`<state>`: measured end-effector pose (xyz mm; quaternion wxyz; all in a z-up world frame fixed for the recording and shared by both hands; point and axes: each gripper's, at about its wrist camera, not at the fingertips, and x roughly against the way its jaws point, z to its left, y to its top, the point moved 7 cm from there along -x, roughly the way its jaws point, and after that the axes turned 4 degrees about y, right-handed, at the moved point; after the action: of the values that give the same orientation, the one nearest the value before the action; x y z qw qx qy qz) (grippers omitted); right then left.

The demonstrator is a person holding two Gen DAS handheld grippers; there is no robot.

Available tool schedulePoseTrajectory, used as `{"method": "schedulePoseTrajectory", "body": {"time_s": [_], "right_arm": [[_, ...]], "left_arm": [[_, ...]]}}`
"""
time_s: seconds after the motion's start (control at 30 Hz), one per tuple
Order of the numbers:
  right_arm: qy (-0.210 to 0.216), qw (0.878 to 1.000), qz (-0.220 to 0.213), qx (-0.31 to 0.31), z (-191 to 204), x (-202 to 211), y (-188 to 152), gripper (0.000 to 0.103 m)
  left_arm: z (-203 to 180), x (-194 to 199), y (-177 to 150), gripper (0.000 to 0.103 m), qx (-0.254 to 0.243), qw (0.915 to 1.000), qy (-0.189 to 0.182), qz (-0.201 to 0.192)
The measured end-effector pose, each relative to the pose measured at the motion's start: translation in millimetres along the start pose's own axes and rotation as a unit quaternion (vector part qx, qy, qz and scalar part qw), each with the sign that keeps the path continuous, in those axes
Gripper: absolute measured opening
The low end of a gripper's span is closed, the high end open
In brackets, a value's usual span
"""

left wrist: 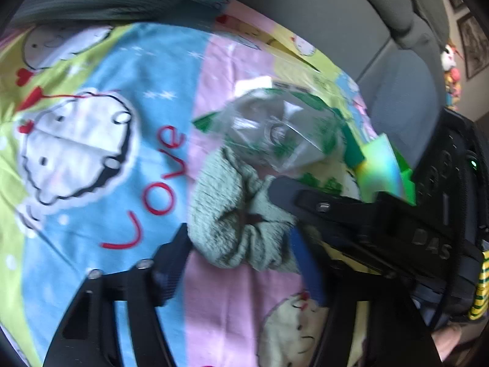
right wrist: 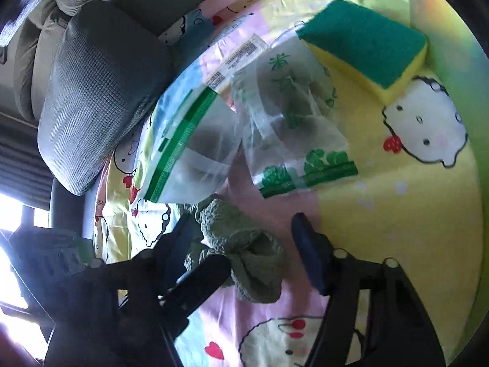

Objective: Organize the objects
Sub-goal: 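Close the right tool on the sage-green knit cloth, then carry the green knit cloth with the right tool into the white box and release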

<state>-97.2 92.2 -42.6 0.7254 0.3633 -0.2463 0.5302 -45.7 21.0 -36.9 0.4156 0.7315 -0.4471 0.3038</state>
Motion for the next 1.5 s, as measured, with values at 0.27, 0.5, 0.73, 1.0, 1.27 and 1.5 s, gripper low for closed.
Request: {"method": "schedulePoseTrajectory", "body": {"time_s": [0.27, 0.5, 0.73, 1.0, 1.27, 1.5], "right_arm": [[0.047, 0.998, 0.033, -0.002, 1, -3, -11, 0.04], [0.105, 0.994, 0.015, -0.002, 18, 23, -15, 0.04], [0.122, 0.992, -0.035, 0.007, 28, 59, -15, 0.04], [0.119, 0.987, -0.1, 0.041, 41, 105, -12, 0.04], [0.112, 0.983, -0.13, 0.061, 42, 128, -13, 0.04], [0.113, 0.979, -0.148, 0.076, 48, 143, -16, 0.04]], "left_arm": [[-17, 9, -6, 0.04, -0.025, 0.9994, 0.019, -0.011], [-39, 41, -4, 0.039, -0.072, 0.9949, 0.019, -0.069], [-65, 64, -3, 0.039, -0.112, 0.9874, 0.001, -0.111], [-90, 84, -3, 0.039, -0.138, 0.9769, -0.035, -0.159], [-105, 96, -7, 0.039, -0.158, 0.9691, -0.051, -0.183], [-114, 107, -10, 0.039, -0.173, 0.9615, -0.059, -0.205]]}}
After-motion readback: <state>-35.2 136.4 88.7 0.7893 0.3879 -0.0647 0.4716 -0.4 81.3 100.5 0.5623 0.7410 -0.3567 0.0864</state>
